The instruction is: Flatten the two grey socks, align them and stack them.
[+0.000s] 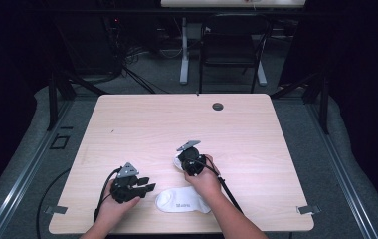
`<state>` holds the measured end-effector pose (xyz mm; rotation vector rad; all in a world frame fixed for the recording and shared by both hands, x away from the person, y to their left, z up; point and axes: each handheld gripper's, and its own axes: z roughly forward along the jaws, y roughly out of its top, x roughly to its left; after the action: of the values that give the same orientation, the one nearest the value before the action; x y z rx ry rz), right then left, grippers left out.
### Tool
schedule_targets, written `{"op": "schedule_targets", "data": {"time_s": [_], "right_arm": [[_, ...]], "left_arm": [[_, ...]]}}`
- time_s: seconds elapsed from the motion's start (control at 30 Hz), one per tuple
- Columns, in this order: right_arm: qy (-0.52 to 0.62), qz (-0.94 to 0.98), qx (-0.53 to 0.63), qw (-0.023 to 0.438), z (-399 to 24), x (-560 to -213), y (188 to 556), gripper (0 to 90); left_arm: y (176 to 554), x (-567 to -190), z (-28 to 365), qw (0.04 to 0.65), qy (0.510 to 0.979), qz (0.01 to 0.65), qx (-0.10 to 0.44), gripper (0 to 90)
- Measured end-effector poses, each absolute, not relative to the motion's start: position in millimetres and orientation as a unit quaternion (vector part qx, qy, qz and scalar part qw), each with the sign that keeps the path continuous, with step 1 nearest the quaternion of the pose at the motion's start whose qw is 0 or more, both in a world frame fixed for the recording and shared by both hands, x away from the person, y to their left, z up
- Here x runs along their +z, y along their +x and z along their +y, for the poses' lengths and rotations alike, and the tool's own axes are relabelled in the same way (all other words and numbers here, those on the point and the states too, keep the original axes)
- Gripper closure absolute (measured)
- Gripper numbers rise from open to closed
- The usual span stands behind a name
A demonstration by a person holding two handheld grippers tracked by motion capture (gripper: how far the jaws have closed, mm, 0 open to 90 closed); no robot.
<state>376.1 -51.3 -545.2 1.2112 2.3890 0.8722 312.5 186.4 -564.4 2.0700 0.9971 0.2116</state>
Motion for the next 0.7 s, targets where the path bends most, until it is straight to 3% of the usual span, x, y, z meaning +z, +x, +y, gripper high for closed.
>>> {"op": "schedule_targets", "data": {"time_s": [0.2,0.7], "right_arm": [[0.436,0.817,0.343,0.156,-64.2,-531.2,369.1,88.9],[0.46,0.786,0.385,0.149,-94.7,-518.9,362.4,88.9]], "left_arm": [[320.3,-561.9,183.6,0.407,0.812,0.413,0.074,59.5],[364.5,-562.5,141.7,0.389,0.816,0.413,0.11,56.0]]}}
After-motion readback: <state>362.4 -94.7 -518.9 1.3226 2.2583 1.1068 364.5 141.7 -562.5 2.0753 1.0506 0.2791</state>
